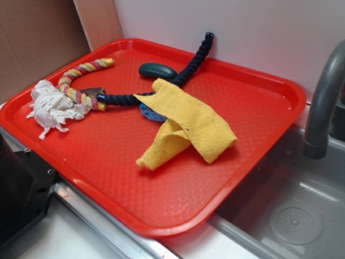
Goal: Grab the plastic pickle.
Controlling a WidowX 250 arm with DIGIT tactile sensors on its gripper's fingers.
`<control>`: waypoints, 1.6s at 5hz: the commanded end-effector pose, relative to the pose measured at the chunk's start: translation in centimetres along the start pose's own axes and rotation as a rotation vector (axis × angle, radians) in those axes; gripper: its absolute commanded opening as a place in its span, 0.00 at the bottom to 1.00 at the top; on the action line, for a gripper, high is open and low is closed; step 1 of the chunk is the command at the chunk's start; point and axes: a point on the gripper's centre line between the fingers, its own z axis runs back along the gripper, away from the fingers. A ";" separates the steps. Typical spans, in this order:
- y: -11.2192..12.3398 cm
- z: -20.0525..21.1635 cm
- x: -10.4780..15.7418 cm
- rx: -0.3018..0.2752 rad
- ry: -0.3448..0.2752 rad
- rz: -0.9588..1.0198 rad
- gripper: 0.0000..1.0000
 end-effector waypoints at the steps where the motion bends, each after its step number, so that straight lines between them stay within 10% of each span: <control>1: 0.0 0.0 0.0 0.000 0.000 0.000 1.00; 4: 2.0 -13.4 12.3 -0.059 0.052 -0.544 1.00; 8: 4.9 -16.4 12.9 -0.073 0.038 -0.760 1.00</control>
